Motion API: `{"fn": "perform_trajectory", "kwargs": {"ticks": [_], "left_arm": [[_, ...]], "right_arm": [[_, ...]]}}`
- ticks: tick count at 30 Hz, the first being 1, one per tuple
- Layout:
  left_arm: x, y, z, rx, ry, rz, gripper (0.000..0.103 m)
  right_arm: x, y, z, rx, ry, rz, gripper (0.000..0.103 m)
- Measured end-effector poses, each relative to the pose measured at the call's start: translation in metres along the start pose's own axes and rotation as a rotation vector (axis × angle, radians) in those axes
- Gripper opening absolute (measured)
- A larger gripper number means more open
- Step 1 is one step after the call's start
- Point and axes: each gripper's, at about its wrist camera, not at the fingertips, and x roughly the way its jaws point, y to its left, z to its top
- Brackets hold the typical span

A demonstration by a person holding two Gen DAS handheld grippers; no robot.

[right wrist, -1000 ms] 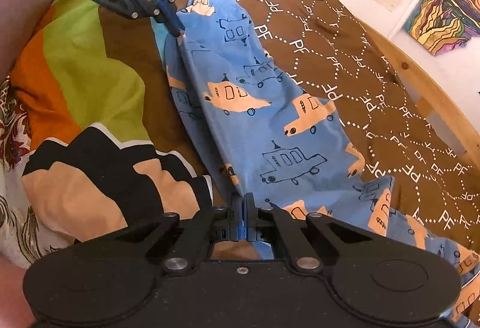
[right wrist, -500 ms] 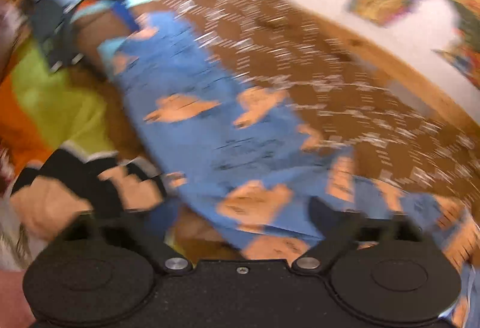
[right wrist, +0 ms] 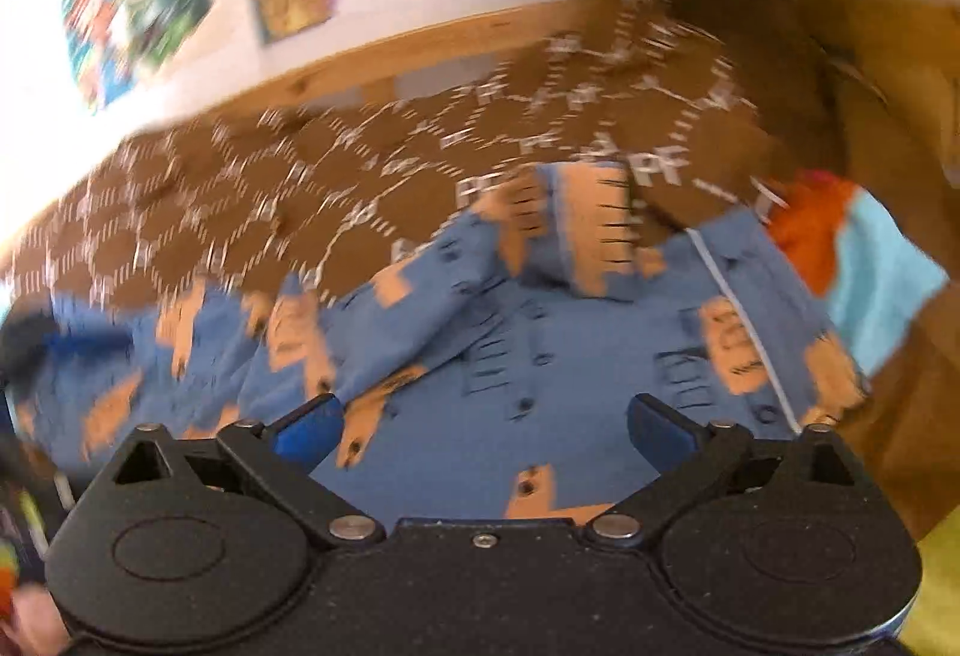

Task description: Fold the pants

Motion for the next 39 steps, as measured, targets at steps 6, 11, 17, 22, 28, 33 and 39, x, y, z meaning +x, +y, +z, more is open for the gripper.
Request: {"fn": "perform_trajectory", "kwargs": {"ticks": [6,11,17,22,28,33,39], "left_arm": [[0.006,-0.025,-0.003,0.093,0.001,-0.049,0.098],[0.011,-0.027,0.001,0.128,0.001,-0.084,0.082],[0.030,-0.032,0.005,0.144,0.064,-0.170,0.039],[0.043,-0.022,0.004,0.049,0.140,-0.171,0.039],[0.044,-0.024,0.005,0.065,0.151,-0.117,0.037],[0.044,-0.024,0.007,0.052,0.182,-0.094,0.032],[0.043,-0.012,0.012,0.004,0.208,-0.063,0.026]], "right_arm": [[0.009,-0.027,0.012,0.140,0.003,0.095,0.080],[0.022,-0.029,0.016,0.183,0.035,0.150,0.077],[0.023,-0.016,0.013,0.100,0.068,0.166,0.076],[0.016,-0.015,0.009,0.048,0.094,0.154,0.074],[0.015,-0.018,0.005,0.047,0.108,0.148,0.074],[0.018,-0.012,0.006,0.025,0.117,0.159,0.074],[0.021,-0.010,0.006,0.025,0.133,0.169,0.062]]}}
